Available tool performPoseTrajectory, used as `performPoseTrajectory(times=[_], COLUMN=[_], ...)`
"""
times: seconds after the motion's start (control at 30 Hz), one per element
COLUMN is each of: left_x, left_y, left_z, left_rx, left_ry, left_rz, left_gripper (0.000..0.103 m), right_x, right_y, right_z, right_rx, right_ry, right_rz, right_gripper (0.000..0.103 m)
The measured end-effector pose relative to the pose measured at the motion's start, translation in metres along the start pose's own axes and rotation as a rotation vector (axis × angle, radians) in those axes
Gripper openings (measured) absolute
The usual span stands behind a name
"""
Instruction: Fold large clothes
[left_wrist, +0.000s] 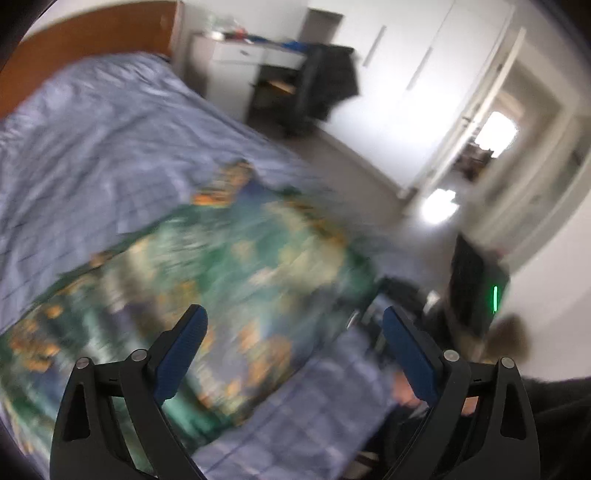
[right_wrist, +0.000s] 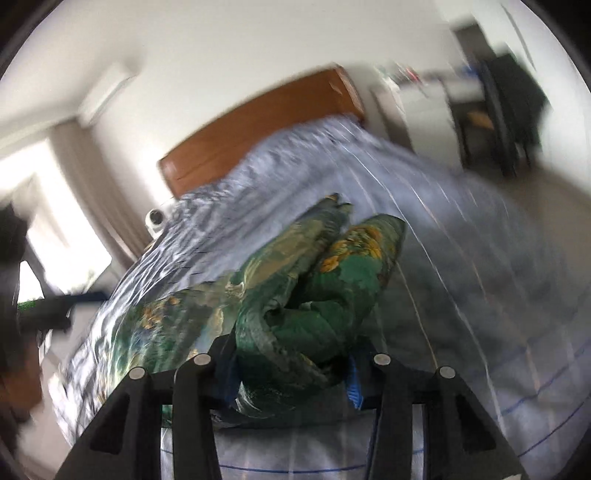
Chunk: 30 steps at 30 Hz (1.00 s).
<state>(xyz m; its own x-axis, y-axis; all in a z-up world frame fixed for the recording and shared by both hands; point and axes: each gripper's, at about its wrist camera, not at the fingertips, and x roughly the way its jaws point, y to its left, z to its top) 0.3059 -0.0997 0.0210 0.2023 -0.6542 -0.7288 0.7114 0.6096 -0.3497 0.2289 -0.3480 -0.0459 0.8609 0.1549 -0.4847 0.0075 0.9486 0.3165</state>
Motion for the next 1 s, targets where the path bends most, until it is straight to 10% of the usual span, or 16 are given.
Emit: performPoseTrajectory(times=[0.3, 0.43, 0.57, 0.77, 1.0], left_x=[0.011, 0.012, 0.012, -0.030, -0.090], left_y=[0.005, -0.002, 0.006, 0.051, 0.146], left_z=[0.023, 0.005, -0.010, -0.021, -0.061], left_rx=[0.020, 0.104, 0.086, -0.036, -0.231], left_ry=[0.122, 0.173, 0.187, 0.116, 0.049], left_rz=[0.113, 0.310, 0.396, 0.366, 0.375], left_gripper=[0.096, 0.096, 0.040, 0.029, 0.029], right_x=[-0.028, -0.035, -0.042, -0.059, -0.053], right_y=[0.125, 0.158, 0.178, 0.166, 0.132], right_z=[-0.011, -0.025, -0.043, -0.036, -0.018], right_rx=[-0.530, -0.685, -0.791, -0.701, -0.523], right_ry=[-0.097, -0.109, -0.116, -0.095, 0.010], right_rz=[0.046, 0.073, 0.085, 0.150, 0.197], right_gripper=[0.045, 0.045, 0.045, 0.076, 0.077])
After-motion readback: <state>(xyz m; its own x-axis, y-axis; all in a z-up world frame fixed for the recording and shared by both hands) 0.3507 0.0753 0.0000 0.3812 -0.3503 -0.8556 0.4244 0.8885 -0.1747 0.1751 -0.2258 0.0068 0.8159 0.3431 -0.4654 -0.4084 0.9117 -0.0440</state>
